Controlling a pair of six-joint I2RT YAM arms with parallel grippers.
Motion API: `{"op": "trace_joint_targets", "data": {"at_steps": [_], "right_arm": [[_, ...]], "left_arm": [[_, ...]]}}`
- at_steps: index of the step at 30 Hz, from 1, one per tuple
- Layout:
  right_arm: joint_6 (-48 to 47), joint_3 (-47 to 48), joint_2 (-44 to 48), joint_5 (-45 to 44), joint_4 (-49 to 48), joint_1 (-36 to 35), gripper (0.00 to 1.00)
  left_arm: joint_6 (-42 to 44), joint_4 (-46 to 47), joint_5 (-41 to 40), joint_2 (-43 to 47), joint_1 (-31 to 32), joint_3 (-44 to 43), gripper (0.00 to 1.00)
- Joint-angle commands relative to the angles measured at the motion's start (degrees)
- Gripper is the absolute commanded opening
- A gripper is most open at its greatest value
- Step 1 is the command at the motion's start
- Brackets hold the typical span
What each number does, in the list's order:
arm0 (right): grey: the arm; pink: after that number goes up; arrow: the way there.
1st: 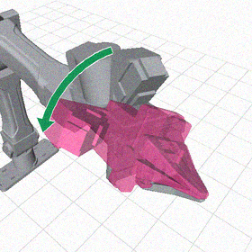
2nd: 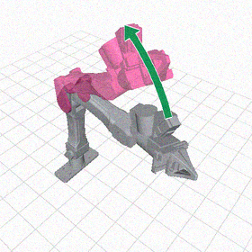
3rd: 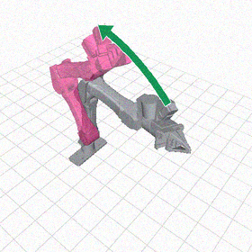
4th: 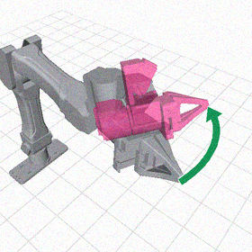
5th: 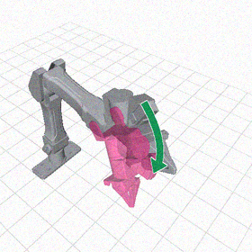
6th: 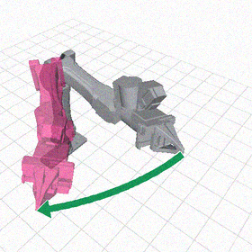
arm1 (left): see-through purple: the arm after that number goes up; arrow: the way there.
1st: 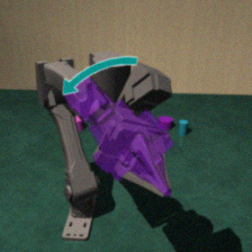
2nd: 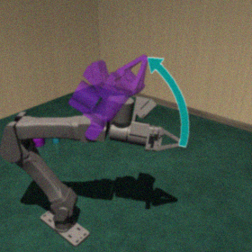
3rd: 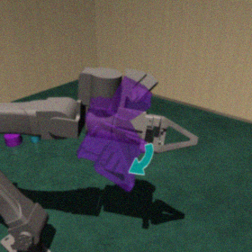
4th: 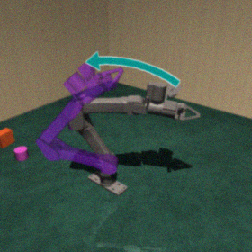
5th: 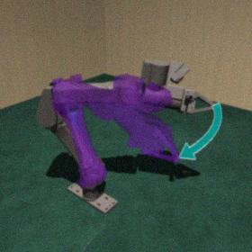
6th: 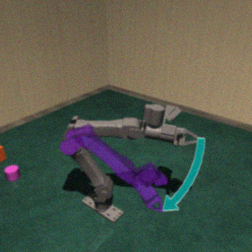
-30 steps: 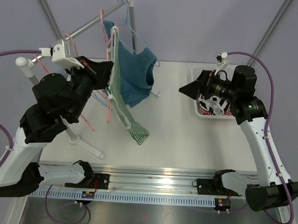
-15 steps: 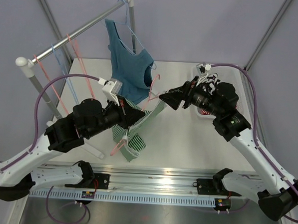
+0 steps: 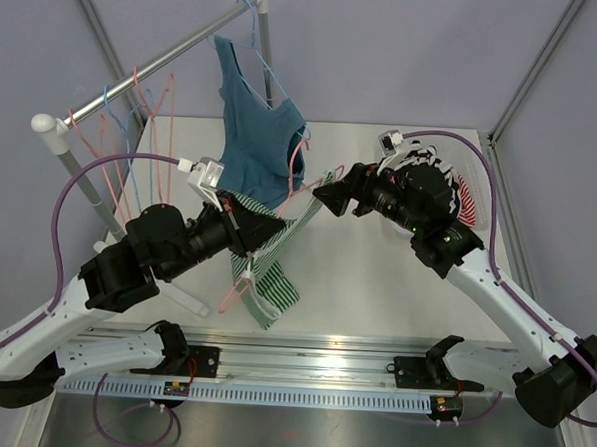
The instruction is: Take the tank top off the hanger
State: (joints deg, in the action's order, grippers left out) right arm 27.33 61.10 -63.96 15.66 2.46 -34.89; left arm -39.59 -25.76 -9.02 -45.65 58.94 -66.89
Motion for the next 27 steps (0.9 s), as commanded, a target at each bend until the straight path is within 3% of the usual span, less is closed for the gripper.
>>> {"op": "trace_joint_targets", "data": {"at_steps": [1, 3, 8, 12, 16, 17, 23, 27], "right_arm": [[-1.1, 0.4, -1.9, -1.9, -5.1, -0.6, 0.85], [-1.7, 1.1, -2.5, -2.9, -5.2, -0.6, 0.83], [-3.0, 1.5, -3.3, -5.2, -4.9, -0.5, 0.49], [-3.5, -0.5, -1.3, -7.7, -4.9, -0.5, 0.42], [-4.2, -1.5, -0.2, -9.0, -4.2, -0.5, 0.14], [-4.7, -1.4, -0.1, -9.3, -3.9, -0.5, 0.00], [-6.5, -0.1, -0.4, -12.6, -0.9, -0.5, 0.00], [-9.7, 6.0, -4.2, -24.4, 5.5, 0.3, 0.00]], "left_arm": [[-0.9, 6.4, 0.9, -0.3, 0.2, -0.1, 0.00], [-0.9, 6.7, 1.5, -0.5, 0.2, -0.1, 0.00], [-0.7, 5.5, -0.3, -0.1, 0.2, -0.2, 0.00], [-0.1, 3.3, -4.7, 0.5, 0.2, -0.3, 0.00], [0.3, 1.9, -5.8, 0.8, 0.2, -0.4, 0.00], [0.3, 1.5, -6.6, 0.9, 0.2, -0.5, 0.00], [0.7, 0.8, -6.4, 1.6, 0.2, 0.1, 0.00], [1.6, 1.0, -2.7, 2.2, 0.2, 0.4, 0.00]]}}
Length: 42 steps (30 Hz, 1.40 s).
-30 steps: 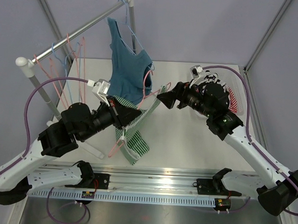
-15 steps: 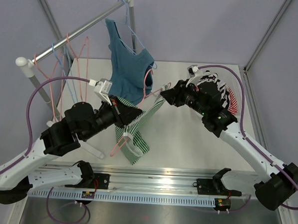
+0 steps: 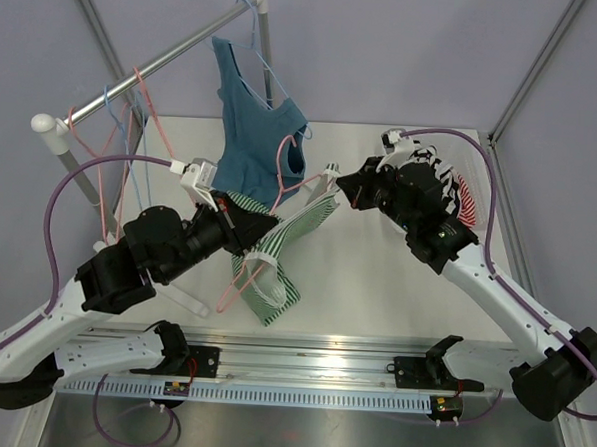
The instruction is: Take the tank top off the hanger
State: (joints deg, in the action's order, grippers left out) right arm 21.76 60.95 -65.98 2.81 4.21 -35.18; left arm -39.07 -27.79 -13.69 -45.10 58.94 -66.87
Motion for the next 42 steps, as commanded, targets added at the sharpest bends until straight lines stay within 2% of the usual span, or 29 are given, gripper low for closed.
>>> {"op": "trace_joint_targets", "data": {"at_steps": [1, 3, 5, 9, 15, 19, 20, 23, 25, 27, 29, 30, 34, 35, 38, 39, 42], "right_arm": [[-4.5, 7.8, -3.4, -13.4, 5.4, 1.4, 0.00], [-4.7, 11.2, -7.1, -16.0, 9.3, 4.3, 0.00], [-3.9, 12.2, -9.2, -14.6, 10.5, 6.3, 0.00], [-3.4, 12.4, -12.1, -6.9, 11.3, 8.1, 0.00], [-2.6, 14.0, -9.9, 2.6, 14.3, 8.1, 0.00], [-2.9, 16.7, -8.2, 7.0, 17.1, 8.5, 0.00], [-2.8, 17.2, -7.0, 10.5, 17.3, 8.5, 0.00], [-2.6, 18.1, -3.8, 18.7, 18.6, 8.5, 0.00], [-2.6, 19.2, -1.9, 23.5, 19.8, 8.5, 0.00], [-1.6, 19.6, 1.4, 32.1, 18.3, 8.5, 0.00], [-0.3, 20.3, 3.3, 38.5, 17.5, 8.5, 0.00], [-0.1, 21.5, 4.8, 39.8, 17.8, 8.5, 0.00], [-2.2, 24.9, 7.2, 42.5, 20.7, 8.5, 0.00], [-2.6, 25.4, 7.5, 41.0, 21.7, 8.5, 0.00], [-5.1, 25.7, 7.3, 35.2, 26.9, 8.5, 0.00], [-5.4, 23.9, 7.0, 35.0, 27.3, 8.5, 0.00], [-4.0, 17.9, 6.0, 35.5, 23.6, 7.5, 0.00]], "left_arm": [[1.0, 3.2, 2.4, 1.9, 0.2, 0.7, 0.00], [1.0, 3.4, 3.3, 2.9, 0.2, 1.0, 0.00], [1.1, 4.0, 3.8, 3.4, 0.2, 1.2, 0.00], [2.5, 5.8, 5.0, 3.4, 0.2, 0.5, 0.00], [5.8, 14.3, 9.4, 0.2, 0.2, -2.2, 0.00], [7.6, 17.4, 9.3, -3.1, 0.3, -6.0, 0.00], [9.3, 18.6, 9.0, -4.3, 0.4, -6.4, 0.00], [14.0, 27.0, 3.5, -5.6, 0.8, -6.1, 0.00], [21.1, 36.5, 0.7, -7.5, 0.8, -4.6, 0.00], [27.9, 46.2, -3.2, -8.9, 0.9, -3.6, 0.00], [32.2, 51.0, -5.8, -12.2, 0.9, -4.1, 0.00], [36.7, 55.0, -6.7, -13.4, 0.9, -4.8, 0.00], [44.9, 61.1, -12.0, -20.0, 0.5, -9.1, 0.00], [45.5, 61.4, -14.4, -21.9, 0.3, -11.2, 0.00], [44.3, 53.3, -21.3, -23.7, 0.1, -17.7, 0.00], [41.6, 48.8, -22.2, -23.5, 0.1, -17.9, 0.00], [37.8, 48.2, -26.1, -19.2, 0.5, -12.7, 0.00]]}}
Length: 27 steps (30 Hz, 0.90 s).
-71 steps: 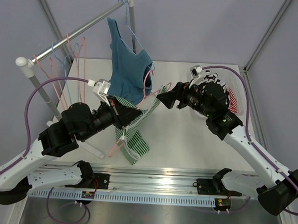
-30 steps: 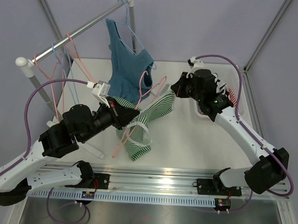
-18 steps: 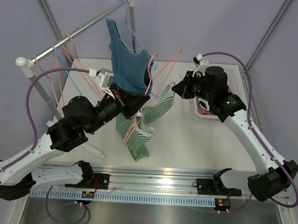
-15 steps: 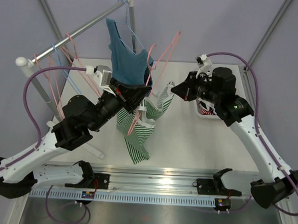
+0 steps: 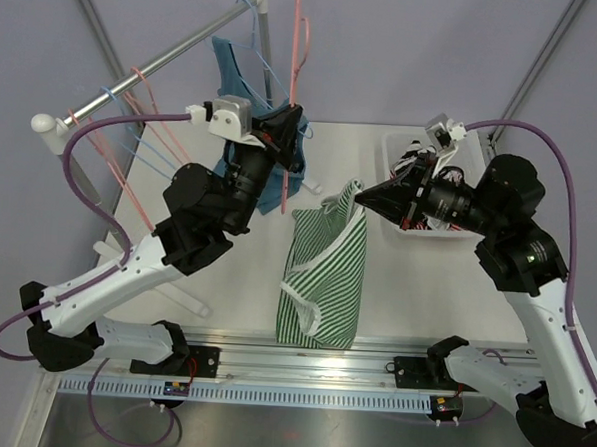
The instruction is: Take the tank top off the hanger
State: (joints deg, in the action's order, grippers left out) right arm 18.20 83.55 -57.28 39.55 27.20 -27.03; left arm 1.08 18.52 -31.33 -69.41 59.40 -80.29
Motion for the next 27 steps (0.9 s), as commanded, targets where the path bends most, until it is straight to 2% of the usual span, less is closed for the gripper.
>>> {"op": "trace_joint_targets", "data": {"at_steps": [1, 7, 10, 11, 12, 13, 14, 18, 20, 22, 24, 27], "right_arm": [[-0.6, -6.2, -2.8, -2.3, 0.0, -1.5, 0.00], [-1.8, -16.9, -5.2, -18.1, -2.7, -5.9, 0.00], [-0.8, -20.9, -8.4, -26.1, -2.5, -9.3, 0.00], [-0.5, -22.4, -10.2, -29.5, -2.0, -10.4, 0.04], [-0.2, -22.8, -11.2, -31.6, -1.5, -11.4, 0.14], [1.0, -23.3, -11.9, -33.6, -1.3, -13.0, 0.74], [1.7, -24.3, -12.7, -36.9, -1.4, -13.2, 0.99], [4.1, -25.4, -11.9, -40.8, -2.2, -13.2, 0.99], [4.0, -24.6, -11.5, -41.0, -1.9, -13.2, 1.00], [3.5, -23.9, -11.5, -41.6, -1.4, -13.2, 0.99], [3.1, -22.7, -11.5, -42.0, -0.7, -13.2, 1.00], [2.8, -21.9, -11.4, -41.1, -0.5, -13.2, 0.99]], "left_arm": [[-3.6, 0.6, -11.4, 6.3, 0.5, 1.5, 0.00], [-14.1, -9.9, -20.2, 15.3, 1.8, 9.8, 0.00], [-18.6, -15.8, -25.0, 16.1, 1.8, 10.8, 0.00], [-20.8, -17.5, -27.3, 16.1, 1.8, 10.4, 0.00], [-21.7, -20.4, -28.2, 15.8, 1.7, 10.1, 0.00], [-22.3, -21.3, -29.7, 15.2, 1.8, 9.7, 0.00], [-23.7, -22.3, -31.8, 14.6, 1.8, 8.6, 0.00], [-25.5, -30.4, -35.9, 9.7, 1.3, 1.2, 0.00], [-31.7, -40.0, -36.5, 6.0, -0.2, -3.2, 0.00], [-34.7, -44.0, -36.3, 4.1, -2.3, -8.5, 0.00], [-37.0, -45.6, -33.6, 2.7, -4.5, -10.8, 0.00], [-41.1, -49.1, -27.3, 0.2, -11.5, -14.1, 0.00]]}}
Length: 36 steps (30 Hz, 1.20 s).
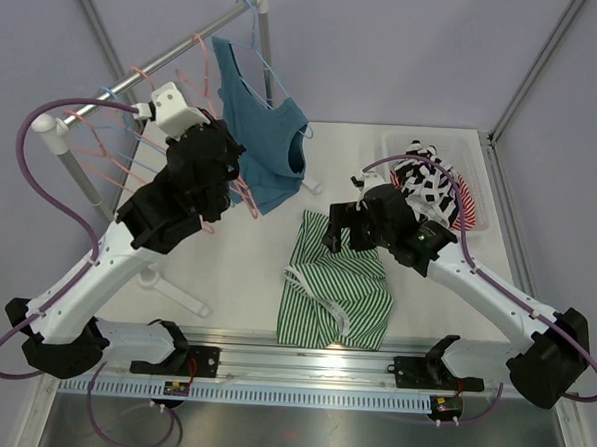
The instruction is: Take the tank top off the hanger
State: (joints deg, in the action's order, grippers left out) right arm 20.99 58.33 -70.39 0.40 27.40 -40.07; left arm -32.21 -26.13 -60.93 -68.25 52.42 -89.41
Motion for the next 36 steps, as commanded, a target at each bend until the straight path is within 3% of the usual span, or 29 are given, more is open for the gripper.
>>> {"op": "trace_joint_targets", "data": {"at_steps": [1, 9, 15, 24, 26, 29, 32, 34, 36], "right_arm": [[0.0, 3.5, 1.9, -1.8, -0.7, -0.2, 0.99], [-1.8, 1.9, 2.2, 0.9, -1.6, -0.2, 1.00], [-4.6, 1.7, -1.6, 6.6, -0.8, -0.4, 0.99], [-2.7, 4.9, -13.8, -8.8, 8.7, -9.6, 0.99], [-0.5, 3.2, -16.8, -9.2, 8.5, -10.2, 0.99], [2.2, 1.4, -21.6, -8.8, 7.2, -12.0, 1.00], [3.1, 1.7, -27.0, -8.8, 6.7, -13.3, 0.99], [3.6, 2.4, -30.4, -11.0, 6.6, -13.9, 0.99], [3.9, 2.7, -32.0, -11.6, 6.4, -14.0, 0.98]], "left_arm": [[-8.3, -5.2, 3.0, -1.9, -7.0, -7.4, 0.00], [-10.9, -7.2, 8.6, -5.1, -17.6, -10.6, 0.00], [-15.1, -6.2, 11.6, -3.2, -21.2, -2.4, 0.00], [-18.5, -4.6, 14.7, -1.5, -22.0, 2.6, 0.01], [-18.2, -4.5, 15.4, -1.3, -22.0, 2.4, 0.24], [-17.6, -4.0, 17.1, 0.0, -22.0, 2.5, 0.69], [-16.4, -3.2, 20.7, 1.3, -22.0, 1.8, 0.80], [-14.7, -3.6, 25.6, 1.3, -22.0, 0.3, 0.97], [-13.9, -3.4, 29.0, 1.6, -22.0, -0.9, 0.99]]}}
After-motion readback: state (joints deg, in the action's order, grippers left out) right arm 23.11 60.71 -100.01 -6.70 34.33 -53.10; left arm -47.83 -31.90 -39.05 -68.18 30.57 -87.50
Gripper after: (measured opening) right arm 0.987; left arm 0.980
